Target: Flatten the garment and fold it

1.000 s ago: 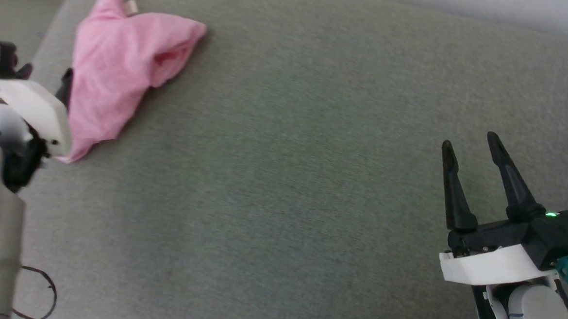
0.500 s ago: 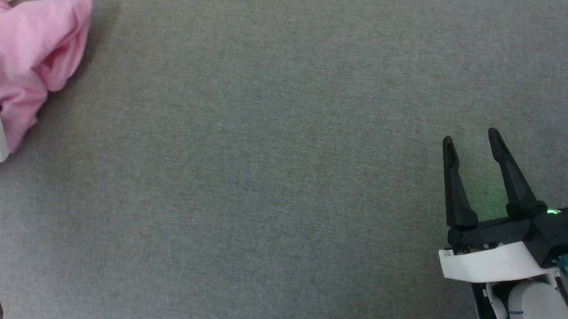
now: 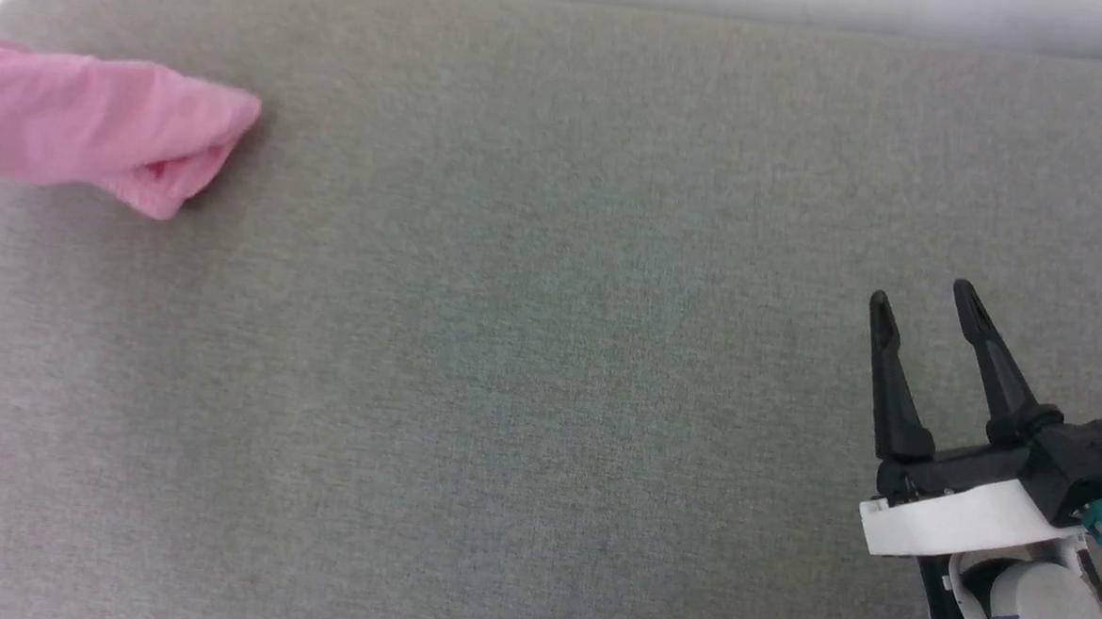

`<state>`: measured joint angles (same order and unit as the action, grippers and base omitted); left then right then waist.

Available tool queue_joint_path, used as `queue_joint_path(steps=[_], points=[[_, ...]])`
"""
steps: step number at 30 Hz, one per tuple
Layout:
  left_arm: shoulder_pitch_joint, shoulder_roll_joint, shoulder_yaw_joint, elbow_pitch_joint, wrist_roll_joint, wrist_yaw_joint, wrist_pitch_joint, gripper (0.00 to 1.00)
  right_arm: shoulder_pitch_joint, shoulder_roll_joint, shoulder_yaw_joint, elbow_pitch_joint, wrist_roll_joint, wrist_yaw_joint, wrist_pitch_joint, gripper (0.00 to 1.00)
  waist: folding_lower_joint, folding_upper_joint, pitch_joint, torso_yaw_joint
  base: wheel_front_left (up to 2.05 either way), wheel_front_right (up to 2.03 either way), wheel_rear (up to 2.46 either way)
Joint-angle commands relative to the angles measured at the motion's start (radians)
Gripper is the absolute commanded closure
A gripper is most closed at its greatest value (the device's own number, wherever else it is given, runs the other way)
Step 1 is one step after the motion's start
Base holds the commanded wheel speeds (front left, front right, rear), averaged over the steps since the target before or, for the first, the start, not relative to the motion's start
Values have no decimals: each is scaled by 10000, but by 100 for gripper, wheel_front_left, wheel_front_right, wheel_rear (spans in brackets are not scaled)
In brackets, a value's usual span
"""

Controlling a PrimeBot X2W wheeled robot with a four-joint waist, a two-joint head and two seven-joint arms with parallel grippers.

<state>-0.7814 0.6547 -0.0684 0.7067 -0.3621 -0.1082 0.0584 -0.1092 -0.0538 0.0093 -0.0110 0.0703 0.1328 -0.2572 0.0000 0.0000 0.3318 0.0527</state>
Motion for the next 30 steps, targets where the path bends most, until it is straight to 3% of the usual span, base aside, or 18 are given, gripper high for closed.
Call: queue_joint_path(steps=[1, 5, 9, 16, 22, 23, 24, 26, 30], points=[[-190, 37, -18, -137, 83, 84, -171, 100, 84, 31, -10, 29, 83, -21, -46, 0, 0, 0, -987, 166, 0, 0, 0], [-335, -200, -369, -1297, 439, 102, -1296, 100, 262, 33, -77, 130, 239, -21, -46, 0, 0, 0, -1650, 78, 0, 0, 0], [-202, -773, -999, -2563, 626, 55, -1497, 100, 461, 34, -105, 195, 346, -21, -46, 0, 0, 0, -2100, -89, 0, 0, 0], [1079, -2495, -2649, -4372, 655, 177, -151, 100, 656, 34, -58, 162, 474, -21, -46, 0, 0, 0, -2421, -712, 0, 0, 0], [2502, -4317, -4500, -4332, 747, 225, 326, 100, 581, 35, -55, 86, 537, -21, -46, 0, 0, 0, -2113, -1420, 0, 0, 0], [2686, -4679, -4784, -4115, 706, 212, 324, 64, 555, 35, -79, 86, 553, -21, -46, 0, 0, 0, -2062, -1522, 0, 0, 0], [2832, -4978, -5124, -3879, 735, 170, 316, 0, 532, 35, -95, 94, 575, -21, -46, 0, 0, 0, -2016, -1626, 0, 0, 0], [3077, -5467, -5617, -3409, 686, 119, 192, 0, 475, 35, -108, 105, 612, -21, -46, 0, 0, 0, -1936, -1785, 0, 0, 0], [3317, -5866, -6431, -2789, 593, 14, -276, 0, 475, 35, -153, 118, 651, -21, -46, 0, 0, 0, -1938, -1833, 0, 0, 0]])
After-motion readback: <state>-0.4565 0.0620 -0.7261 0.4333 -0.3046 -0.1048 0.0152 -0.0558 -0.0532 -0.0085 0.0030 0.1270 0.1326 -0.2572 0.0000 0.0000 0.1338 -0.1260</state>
